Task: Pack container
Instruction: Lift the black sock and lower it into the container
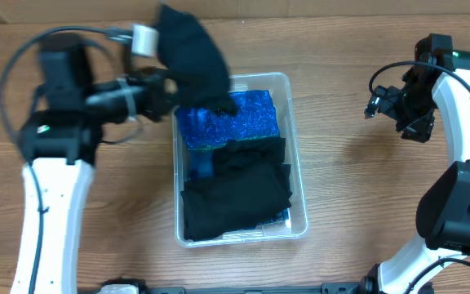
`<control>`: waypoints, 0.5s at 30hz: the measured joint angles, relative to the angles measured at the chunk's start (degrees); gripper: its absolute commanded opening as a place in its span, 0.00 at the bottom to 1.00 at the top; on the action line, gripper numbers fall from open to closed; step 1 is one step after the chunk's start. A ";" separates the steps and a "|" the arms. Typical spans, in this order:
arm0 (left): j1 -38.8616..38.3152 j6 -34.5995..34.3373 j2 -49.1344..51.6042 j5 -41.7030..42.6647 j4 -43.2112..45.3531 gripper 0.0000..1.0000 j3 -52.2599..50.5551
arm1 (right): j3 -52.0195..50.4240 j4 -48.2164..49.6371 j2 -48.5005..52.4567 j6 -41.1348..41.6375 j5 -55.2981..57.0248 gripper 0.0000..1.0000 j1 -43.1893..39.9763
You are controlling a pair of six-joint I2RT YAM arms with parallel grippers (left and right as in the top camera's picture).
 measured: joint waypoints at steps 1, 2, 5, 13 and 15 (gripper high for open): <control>-2.14 1.49 0.72 -1.33 -2.38 0.04 0.35 | 0.02 0.00 0.00 -0.02 -0.02 0.98 0.00; -4.96 4.02 1.77 -4.24 -6.19 0.04 0.83 | 0.00 -0.04 0.00 0.00 0.00 0.98 0.00; -11.21 11.63 4.61 -11.69 -13.90 0.04 1.01 | 0.00 -0.20 0.00 0.02 0.00 0.98 0.00; -15.98 32.89 8.74 -24.17 -23.58 0.04 1.01 | 0.02 -0.48 0.00 0.04 0.00 0.98 0.00; -15.93 38.66 8.94 -26.67 -24.50 0.04 1.01 | 0.02 -0.48 0.00 0.02 0.00 0.98 0.00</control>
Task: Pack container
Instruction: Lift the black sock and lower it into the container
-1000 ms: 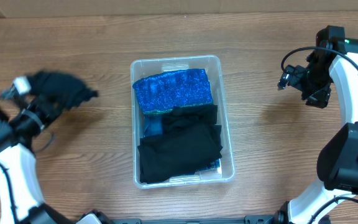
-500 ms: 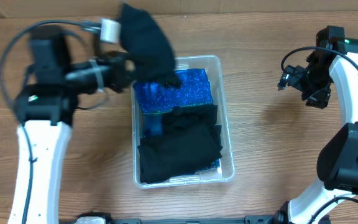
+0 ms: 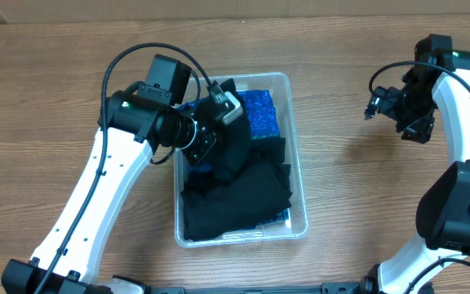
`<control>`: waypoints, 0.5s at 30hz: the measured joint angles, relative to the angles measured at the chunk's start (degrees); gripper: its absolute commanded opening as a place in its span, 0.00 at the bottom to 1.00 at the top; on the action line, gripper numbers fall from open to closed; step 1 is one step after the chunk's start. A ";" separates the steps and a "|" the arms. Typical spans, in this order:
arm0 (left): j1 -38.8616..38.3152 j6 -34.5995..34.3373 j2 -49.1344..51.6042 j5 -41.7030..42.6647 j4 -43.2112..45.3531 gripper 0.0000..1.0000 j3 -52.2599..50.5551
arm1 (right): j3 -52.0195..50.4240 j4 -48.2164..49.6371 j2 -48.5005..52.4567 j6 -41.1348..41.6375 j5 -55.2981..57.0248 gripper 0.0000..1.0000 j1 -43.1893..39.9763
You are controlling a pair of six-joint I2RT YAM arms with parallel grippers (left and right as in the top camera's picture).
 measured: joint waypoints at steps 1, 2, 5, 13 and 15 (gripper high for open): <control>-0.02 3.15 0.04 -0.83 -0.11 0.04 0.00 | 0.00 -0.02 0.00 -0.04 -0.02 0.98 0.00; -0.02 4.72 0.04 -1.16 -0.11 0.04 0.02 | 0.00 0.00 0.00 -0.02 0.00 0.98 0.00; -0.02 9.16 0.07 -1.60 -0.15 0.04 0.46 | 0.00 -0.02 0.00 -0.02 0.00 0.98 0.00; -2.19 24.11 0.11 3.91 -2.95 0.04 6.03 | 0.00 -0.11 0.00 -0.02 0.02 0.98 0.00; -4.20 30.82 0.09 4.33 -6.10 0.04 6.75 | 0.00 -0.15 0.00 0.00 0.00 0.98 0.00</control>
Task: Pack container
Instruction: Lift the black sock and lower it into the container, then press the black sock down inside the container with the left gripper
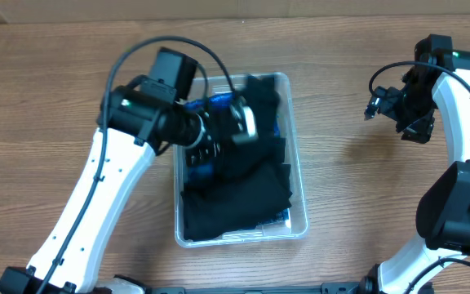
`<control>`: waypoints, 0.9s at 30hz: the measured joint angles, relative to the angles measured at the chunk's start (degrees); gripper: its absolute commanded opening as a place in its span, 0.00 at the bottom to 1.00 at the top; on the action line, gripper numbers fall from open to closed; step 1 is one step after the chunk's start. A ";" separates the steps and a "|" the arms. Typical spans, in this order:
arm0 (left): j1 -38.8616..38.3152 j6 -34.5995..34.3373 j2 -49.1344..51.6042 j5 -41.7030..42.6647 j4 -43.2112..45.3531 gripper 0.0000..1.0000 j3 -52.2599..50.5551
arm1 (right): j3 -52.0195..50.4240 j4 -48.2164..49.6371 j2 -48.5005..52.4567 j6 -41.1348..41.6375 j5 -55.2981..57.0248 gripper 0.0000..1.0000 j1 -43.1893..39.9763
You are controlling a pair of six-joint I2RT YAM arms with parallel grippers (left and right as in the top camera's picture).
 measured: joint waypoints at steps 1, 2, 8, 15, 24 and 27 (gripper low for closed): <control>-0.87 2.32 0.02 -0.11 -1.22 0.04 0.09 | 0.00 0.00 0.00 -0.02 0.00 0.98 0.00; -1.75 4.92 0.02 -0.31 -2.64 0.04 0.09 | 0.00 0.00 0.00 -0.02 0.00 0.98 0.00; -2.51 12.83 0.02 -5.84 -8.15 0.04 0.09 | 0.00 0.07 0.00 -0.02 0.00 0.98 0.00; -2.49 14.14 0.76 -15.63 -7.04 0.04 0.02 | 0.00 0.00 0.00 0.00 0.00 0.98 0.00; -2.49 14.58 6.54 -19.10 -7.41 0.04 -0.13 | 0.00 0.00 0.00 -0.04 0.00 0.98 0.00; -2.36 14.58 6.60 -20.31 -7.39 0.04 -0.13 | 0.00 0.00 0.00 0.00 -0.02 0.98 0.00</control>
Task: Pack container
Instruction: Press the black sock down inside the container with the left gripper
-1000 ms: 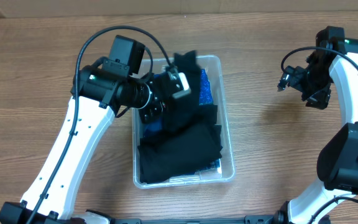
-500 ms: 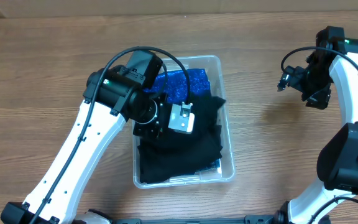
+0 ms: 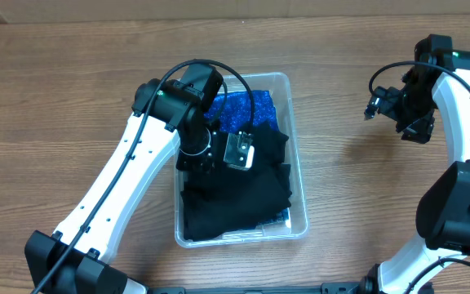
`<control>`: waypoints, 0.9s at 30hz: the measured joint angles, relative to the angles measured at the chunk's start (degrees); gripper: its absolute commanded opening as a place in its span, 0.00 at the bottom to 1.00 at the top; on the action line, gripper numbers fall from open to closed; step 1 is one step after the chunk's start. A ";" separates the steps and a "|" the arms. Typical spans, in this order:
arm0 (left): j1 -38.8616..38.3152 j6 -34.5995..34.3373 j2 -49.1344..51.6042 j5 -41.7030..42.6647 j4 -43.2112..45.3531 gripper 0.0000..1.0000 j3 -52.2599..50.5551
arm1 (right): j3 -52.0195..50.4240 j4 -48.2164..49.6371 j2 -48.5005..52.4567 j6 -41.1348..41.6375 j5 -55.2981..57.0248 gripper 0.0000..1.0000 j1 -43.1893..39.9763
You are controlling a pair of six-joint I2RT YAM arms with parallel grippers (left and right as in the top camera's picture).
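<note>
A clear plastic container (image 3: 299, 163) stands mid-table. A blue glittery item (image 3: 251, 104) lies at its far end, and black cloth (image 3: 235, 200) fills the rest. My left gripper (image 3: 255, 145) points down into the middle of the container, against a bunched black cloth (image 3: 272, 140). Its dark fingers are lost against that cloth, so their state does not show. My right gripper (image 3: 371, 104) hangs above the table to the right of the container, its jaws apart and holding nothing.
The wooden table (image 3: 72, 98) runs on all sides of the container. The left arm (image 3: 129, 180) reaches in diagonally from the lower left, and the right arm (image 3: 463, 122) stands along the right edge.
My left gripper has moved from the far half of the container towards its middle and sits lower. The black cloth with it now lies just below the blue item, more of which shows. The right arm is unchanged.
My left gripper first held a black cloth in the air over the container's far left corner. It then hung over the far half of the container with the cloth covering the blue item. Now the cloth lies in the container's middle on the other black cloth.
</note>
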 measured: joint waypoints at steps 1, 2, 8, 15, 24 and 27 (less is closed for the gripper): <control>0.20 0.00 0.02 -0.22 0.15 0.04 0.00 | 0.00 0.00 0.00 -0.02 0.02 0.98 0.00; 0.37 -0.02 0.04 -0.48 0.42 0.04 0.00 | 0.00 -0.02 0.00 -0.02 0.04 0.98 0.00; 2.54 -1.79 1.75 -2.86 5.46 0.40 -0.39 | 0.00 -0.11 0.00 -0.02 0.02 0.98 0.00; 3.74 -6.71 5.66 -4.70 9.51 1.00 -0.87 | 0.00 -0.26 0.00 -0.02 0.02 0.98 0.00; 5.09 -18.12 6.27 -6.49 14.84 1.00 -0.90 | 0.00 -0.42 0.00 0.00 0.02 0.98 0.00; 5.29 -23.04 6.08 -6.82 14.82 1.00 0.66 | 0.00 -0.39 0.00 0.00 0.04 0.98 0.00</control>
